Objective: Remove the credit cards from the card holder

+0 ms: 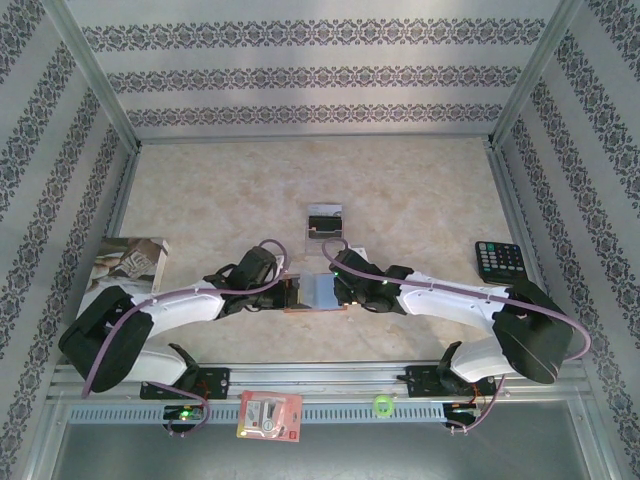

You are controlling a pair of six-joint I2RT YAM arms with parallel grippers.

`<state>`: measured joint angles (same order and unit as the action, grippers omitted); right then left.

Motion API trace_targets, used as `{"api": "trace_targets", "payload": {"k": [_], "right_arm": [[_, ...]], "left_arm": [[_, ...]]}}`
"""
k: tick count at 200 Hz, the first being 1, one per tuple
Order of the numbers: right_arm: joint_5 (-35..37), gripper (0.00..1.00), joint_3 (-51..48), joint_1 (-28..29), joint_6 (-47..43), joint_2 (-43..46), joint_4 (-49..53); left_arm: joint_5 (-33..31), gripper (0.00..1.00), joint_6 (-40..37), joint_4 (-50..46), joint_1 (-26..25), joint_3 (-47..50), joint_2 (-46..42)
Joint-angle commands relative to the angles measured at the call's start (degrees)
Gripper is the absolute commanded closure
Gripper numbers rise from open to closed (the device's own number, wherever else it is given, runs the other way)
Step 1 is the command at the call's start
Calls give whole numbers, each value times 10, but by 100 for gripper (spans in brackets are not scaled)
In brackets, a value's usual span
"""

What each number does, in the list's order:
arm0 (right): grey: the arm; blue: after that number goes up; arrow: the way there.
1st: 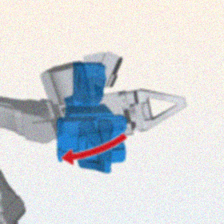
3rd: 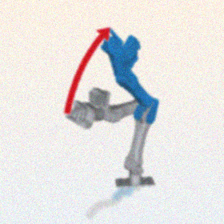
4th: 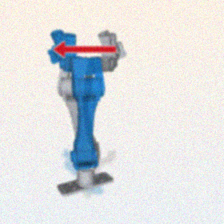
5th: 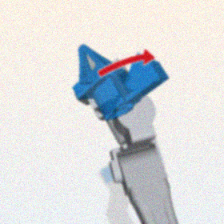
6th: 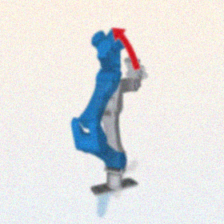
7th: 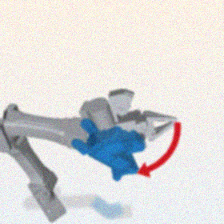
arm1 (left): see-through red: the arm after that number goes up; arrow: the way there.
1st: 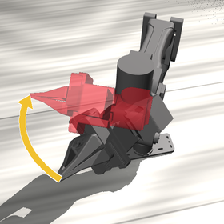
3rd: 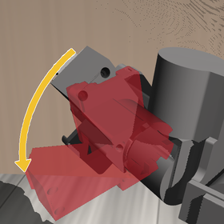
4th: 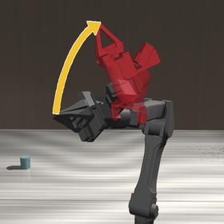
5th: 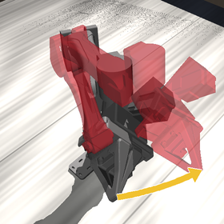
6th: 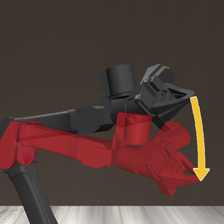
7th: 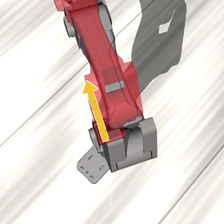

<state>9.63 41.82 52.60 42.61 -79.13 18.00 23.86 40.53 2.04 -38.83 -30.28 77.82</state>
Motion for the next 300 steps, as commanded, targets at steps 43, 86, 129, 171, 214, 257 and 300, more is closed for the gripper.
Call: {"api": "trace_targets", "payload": {"k": [43, 86, 129, 171, 214, 257, 300], "right_arm": [[29, 79, -37, -25, -9, 79, 13], [29, 77, -67, -44, -6, 136, 10], [-33, 74, -53, -47, -23, 105, -29], [-134, 76, -13, -45, -35, 23, -90], [-167, 84, 3, -39, -16, -56, -126], [-133, 88, -15, -38, 6, -96, -103], [-96, 89, -24, -33, 18, -105, -79]], "left_arm": [[55, 100, -22, -19, -62, -97, 92], [101, 92, -34, -32, -78, -153, 204], [36, 77, -29, -11, -71, -108, 90], [-59, 66, -42, -60, -39, -63, -24], [-64, 69, -52, -50, 2, -29, -5], [-73, 73, -55, -34, 16, -22, 30], [-78, 79, -58, -38, 24, -17, 48]]}}
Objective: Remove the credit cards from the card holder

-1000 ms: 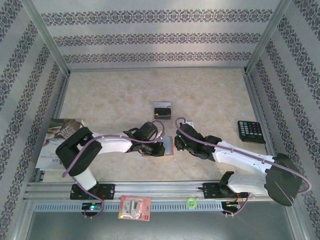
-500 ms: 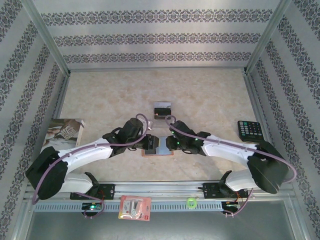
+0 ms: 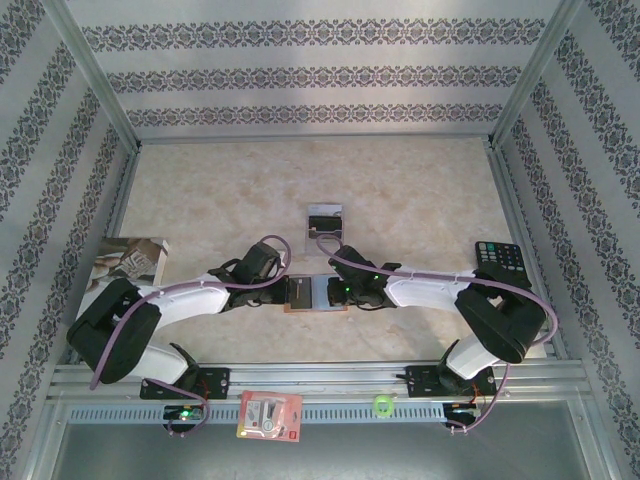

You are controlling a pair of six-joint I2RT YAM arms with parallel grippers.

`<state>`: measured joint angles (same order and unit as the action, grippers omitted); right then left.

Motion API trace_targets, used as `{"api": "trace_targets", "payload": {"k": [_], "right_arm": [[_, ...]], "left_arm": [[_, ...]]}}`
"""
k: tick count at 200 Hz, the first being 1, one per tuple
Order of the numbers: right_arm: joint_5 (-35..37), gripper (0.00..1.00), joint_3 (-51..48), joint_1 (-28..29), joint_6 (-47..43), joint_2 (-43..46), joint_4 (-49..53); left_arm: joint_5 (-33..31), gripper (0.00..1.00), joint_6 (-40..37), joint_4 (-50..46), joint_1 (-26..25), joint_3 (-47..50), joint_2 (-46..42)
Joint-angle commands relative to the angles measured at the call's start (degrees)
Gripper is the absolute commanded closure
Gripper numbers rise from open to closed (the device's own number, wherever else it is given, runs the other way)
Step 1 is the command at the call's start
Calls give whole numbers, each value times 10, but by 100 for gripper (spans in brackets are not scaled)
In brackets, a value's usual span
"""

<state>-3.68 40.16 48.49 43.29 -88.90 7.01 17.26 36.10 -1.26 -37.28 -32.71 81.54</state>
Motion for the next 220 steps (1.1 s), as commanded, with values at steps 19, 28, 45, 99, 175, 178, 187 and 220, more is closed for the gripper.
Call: {"api": "trace_targets", "payload": {"k": [19, 28, 45, 99, 175, 178, 187, 220], "right_arm": [[50, 86, 6, 18, -4, 16, 39], [54, 84, 14, 22, -14, 32, 42], [45, 81, 34, 30, -33, 56, 42], [-91, 81, 103, 34, -26, -16, -3], [-93, 82, 66, 7, 32, -72, -32], [-90, 82, 66, 7, 33, -71, -32], [-84, 81, 64, 7, 33, -65, -29], [-70, 81, 58, 6, 41, -45, -30]], "left_arm": [[-9, 80, -11, -4, 11, 10, 7], [-7, 80, -10, -3, 11, 12, 1], [-3, 80, -8, -5, 10, 13, -19], [-7, 79, -15, -12, 11, 0, -26], [-33, 83, -29, -20, 14, -8, 23], [-33, 83, -29, -21, 13, -7, 25], [-33, 83, -29, -22, 14, -7, 29], [-28, 84, -29, -24, 14, -3, 39]]}}
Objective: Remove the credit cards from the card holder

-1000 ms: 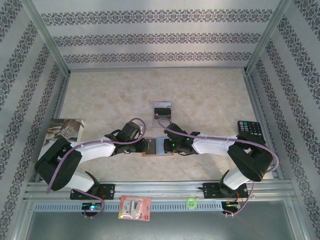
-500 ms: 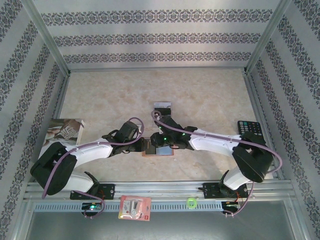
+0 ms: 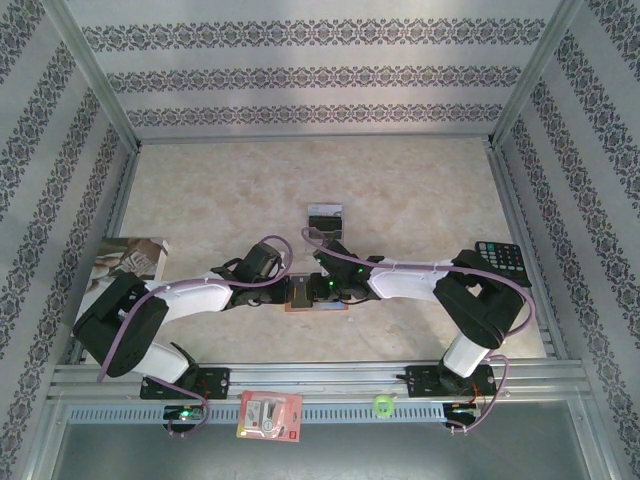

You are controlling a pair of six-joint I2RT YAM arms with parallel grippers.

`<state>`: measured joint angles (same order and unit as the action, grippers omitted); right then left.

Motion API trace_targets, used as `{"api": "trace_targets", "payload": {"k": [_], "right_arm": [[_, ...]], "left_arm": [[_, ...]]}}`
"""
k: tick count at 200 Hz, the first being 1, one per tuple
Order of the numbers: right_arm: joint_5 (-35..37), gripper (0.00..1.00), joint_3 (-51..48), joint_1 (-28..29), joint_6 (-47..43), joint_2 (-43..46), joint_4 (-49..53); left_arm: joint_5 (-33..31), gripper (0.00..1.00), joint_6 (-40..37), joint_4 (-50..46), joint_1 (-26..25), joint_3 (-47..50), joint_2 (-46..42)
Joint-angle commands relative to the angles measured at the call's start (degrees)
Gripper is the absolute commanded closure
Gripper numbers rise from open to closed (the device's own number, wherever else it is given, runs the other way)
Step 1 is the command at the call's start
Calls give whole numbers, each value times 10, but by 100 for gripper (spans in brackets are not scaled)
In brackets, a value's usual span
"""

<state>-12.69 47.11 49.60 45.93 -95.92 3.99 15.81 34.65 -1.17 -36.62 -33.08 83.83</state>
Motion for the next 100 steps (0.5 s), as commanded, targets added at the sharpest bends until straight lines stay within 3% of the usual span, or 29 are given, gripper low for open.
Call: {"api": "trace_targets", "payload": {"k": [1, 100], "right_arm": [[21, 81, -12, -5, 15, 26, 0], [-5, 83, -23, -21, 45, 2, -37]], "left_arm": [[-13, 84, -15, -24, 7, 2, 16], [-4, 86, -10, -15, 7, 19, 28]]}}
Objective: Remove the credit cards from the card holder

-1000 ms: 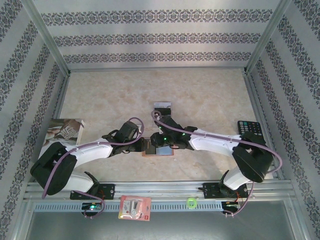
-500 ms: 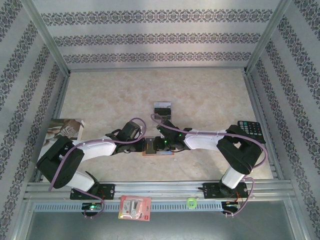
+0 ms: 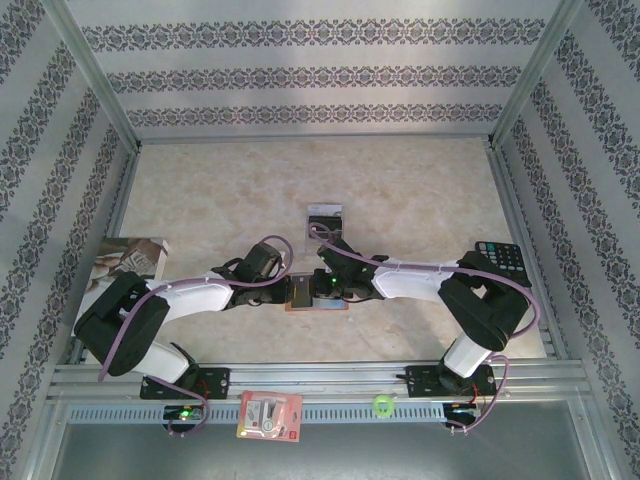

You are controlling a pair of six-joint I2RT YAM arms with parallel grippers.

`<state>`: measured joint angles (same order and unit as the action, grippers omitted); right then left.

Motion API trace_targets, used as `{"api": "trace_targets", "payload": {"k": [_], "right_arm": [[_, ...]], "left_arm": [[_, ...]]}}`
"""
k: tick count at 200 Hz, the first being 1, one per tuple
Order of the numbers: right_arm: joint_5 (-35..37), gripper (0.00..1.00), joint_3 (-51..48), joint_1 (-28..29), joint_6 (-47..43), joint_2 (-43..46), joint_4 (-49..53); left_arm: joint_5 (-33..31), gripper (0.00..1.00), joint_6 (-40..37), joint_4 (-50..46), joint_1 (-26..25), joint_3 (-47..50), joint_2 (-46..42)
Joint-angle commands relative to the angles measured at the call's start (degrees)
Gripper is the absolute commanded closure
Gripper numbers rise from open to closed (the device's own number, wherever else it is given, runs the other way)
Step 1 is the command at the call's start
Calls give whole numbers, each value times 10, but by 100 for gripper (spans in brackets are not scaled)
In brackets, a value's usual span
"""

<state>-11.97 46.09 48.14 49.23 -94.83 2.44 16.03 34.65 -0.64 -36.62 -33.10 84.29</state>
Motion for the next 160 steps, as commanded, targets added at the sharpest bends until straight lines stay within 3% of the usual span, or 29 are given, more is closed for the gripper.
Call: {"api": "trace_targets", "payload": {"k": [1, 103, 160], "right_arm": [[-13, 83, -13, -6, 12, -9, -23], [-42, 83, -13, -9, 21, -34, -48], [-5, 100, -23, -10, 20, -16, -18]], "left_arm": [[-7, 86, -10, -20, 7, 19, 24], [12, 88, -5, -5, 7, 19, 37], [13, 89, 0, -4, 7, 28, 27]]}}
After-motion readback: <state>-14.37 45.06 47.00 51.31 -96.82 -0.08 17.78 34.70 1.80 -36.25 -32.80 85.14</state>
